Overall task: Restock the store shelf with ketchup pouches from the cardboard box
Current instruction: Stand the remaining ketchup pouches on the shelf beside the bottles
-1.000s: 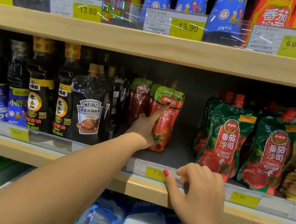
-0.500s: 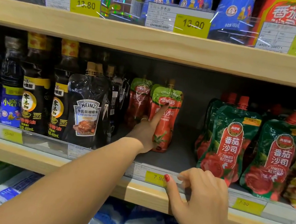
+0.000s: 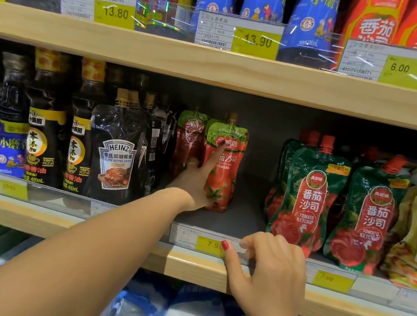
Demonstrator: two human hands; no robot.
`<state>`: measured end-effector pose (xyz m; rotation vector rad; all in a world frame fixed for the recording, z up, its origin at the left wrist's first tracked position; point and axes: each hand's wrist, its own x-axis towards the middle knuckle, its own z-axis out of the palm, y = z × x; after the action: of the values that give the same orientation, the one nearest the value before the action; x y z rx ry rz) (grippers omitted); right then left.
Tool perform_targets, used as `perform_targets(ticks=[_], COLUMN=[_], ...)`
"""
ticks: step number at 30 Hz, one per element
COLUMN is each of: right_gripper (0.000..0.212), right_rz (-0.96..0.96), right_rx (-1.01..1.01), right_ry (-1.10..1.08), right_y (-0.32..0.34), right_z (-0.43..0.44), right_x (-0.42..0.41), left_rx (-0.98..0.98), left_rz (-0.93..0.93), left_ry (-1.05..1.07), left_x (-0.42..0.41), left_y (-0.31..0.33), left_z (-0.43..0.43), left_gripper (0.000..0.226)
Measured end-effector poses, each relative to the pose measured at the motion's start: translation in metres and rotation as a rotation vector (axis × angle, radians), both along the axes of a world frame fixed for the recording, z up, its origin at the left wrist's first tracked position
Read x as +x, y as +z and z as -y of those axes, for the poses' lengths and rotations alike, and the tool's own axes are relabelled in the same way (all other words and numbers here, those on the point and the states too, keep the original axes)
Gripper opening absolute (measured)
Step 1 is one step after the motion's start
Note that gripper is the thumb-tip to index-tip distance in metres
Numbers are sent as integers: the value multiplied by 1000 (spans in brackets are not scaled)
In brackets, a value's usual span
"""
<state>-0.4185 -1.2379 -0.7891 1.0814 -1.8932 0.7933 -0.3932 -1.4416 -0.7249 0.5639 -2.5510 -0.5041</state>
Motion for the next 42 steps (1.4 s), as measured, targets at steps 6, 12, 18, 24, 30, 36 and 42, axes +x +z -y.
perform_targets(ticks=[6, 12, 18, 24, 30, 36, 42], right_gripper=[26, 23, 27, 30, 37, 58, 80], right_rz=[-2, 79, 164, 110, 441, 791, 1158], right_rx=[4, 97, 160, 354, 677, 889, 925], right_ry=[-1, -12, 123, 446, 543, 363, 241], right_y=[4, 11, 22, -50, -161, -240, -272], right_z=[0, -3, -24, -54, -82, -106, -128], right_x=[-3, 1, 28, 99, 132, 144, 144], left_rx=[99, 110, 143, 111, 262, 412, 510], left_rz=[-99, -272, -306, -70, 266, 226, 89], left_ry=[-44, -98, -151, -102, 28, 84, 58], left_x=[23, 82, 158, 236, 293, 307, 310], left_y=[21, 17, -12, -97, -197, -253, -260], left_z=[-7, -31, -73, -90, -98, -110, -108], left_gripper=[110, 72, 63, 53, 67, 76, 83])
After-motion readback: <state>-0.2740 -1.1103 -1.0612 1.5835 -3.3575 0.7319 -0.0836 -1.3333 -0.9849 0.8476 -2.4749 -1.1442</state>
